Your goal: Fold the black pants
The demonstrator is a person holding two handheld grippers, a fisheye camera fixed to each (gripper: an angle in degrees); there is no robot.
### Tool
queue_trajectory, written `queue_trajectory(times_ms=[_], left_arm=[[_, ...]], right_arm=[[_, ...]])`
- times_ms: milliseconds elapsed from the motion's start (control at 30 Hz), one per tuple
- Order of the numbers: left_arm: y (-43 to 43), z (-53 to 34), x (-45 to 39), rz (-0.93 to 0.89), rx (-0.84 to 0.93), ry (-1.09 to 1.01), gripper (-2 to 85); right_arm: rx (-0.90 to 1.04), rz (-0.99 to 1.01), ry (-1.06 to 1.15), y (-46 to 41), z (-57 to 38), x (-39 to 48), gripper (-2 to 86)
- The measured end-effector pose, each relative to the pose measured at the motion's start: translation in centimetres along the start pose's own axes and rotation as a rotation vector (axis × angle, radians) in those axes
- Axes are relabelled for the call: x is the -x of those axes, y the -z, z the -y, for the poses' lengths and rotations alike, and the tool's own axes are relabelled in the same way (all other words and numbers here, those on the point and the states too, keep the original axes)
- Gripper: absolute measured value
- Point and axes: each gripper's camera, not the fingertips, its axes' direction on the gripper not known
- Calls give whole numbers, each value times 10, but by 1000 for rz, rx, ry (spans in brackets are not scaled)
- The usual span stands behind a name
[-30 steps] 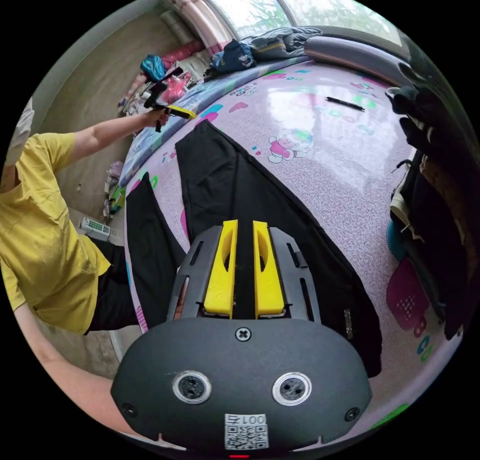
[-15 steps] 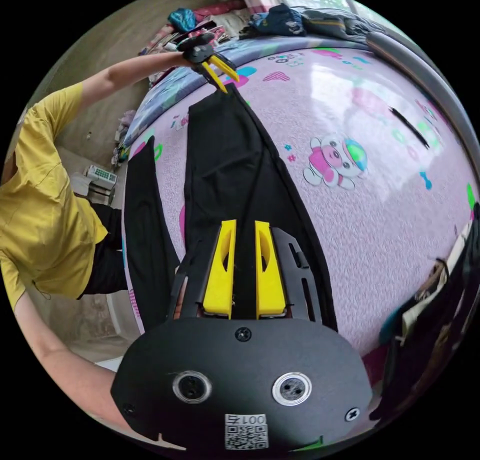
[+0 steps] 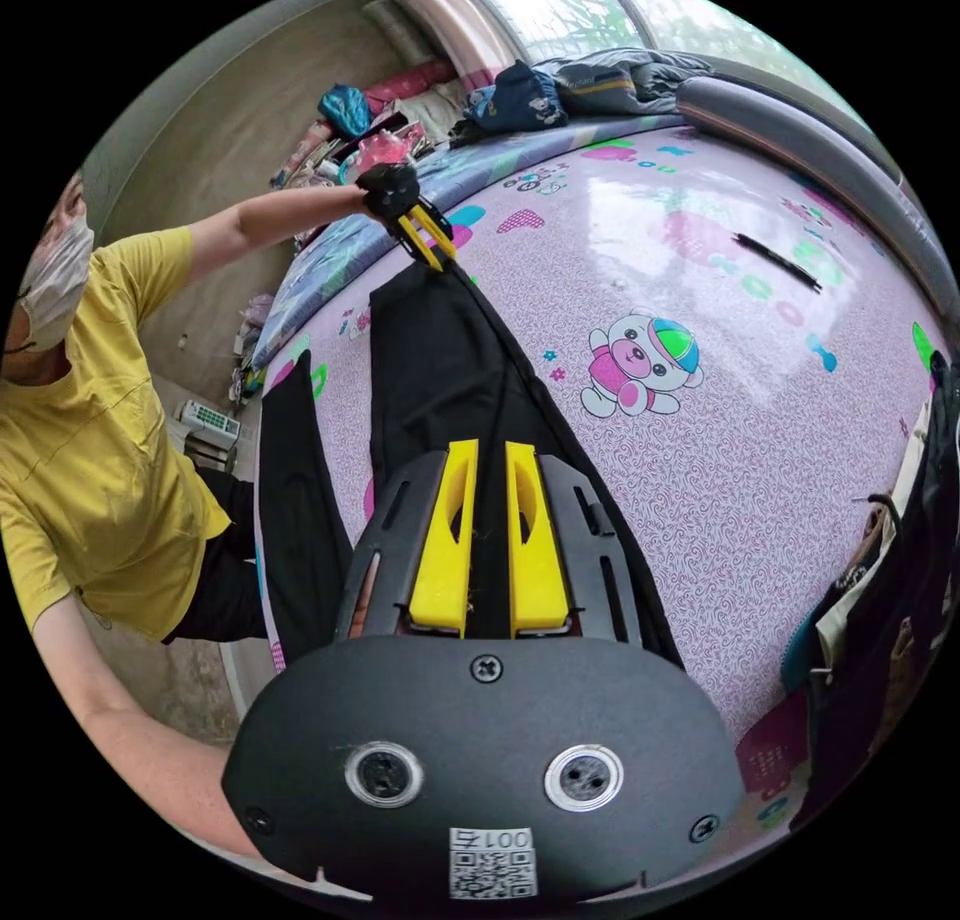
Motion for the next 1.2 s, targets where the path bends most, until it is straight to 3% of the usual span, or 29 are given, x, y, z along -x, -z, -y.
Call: queue_trajectory(times_ms=[200,367,533,1200], left_arm=[[-12,3,4,-40,27,-51,12],[-25,12,2,17,89,-100,-11],[-36,4,-3,60,46,-58,-11],[-145,2,-29,83,98,7,-11]], right_arm=[[72,-19,-5,-7,22,-6,36],[423,-218,58,-33,47,-13,64],[619,-287,67,-51,53,-26,70],[922,-237,61,-127,50,-63,84]])
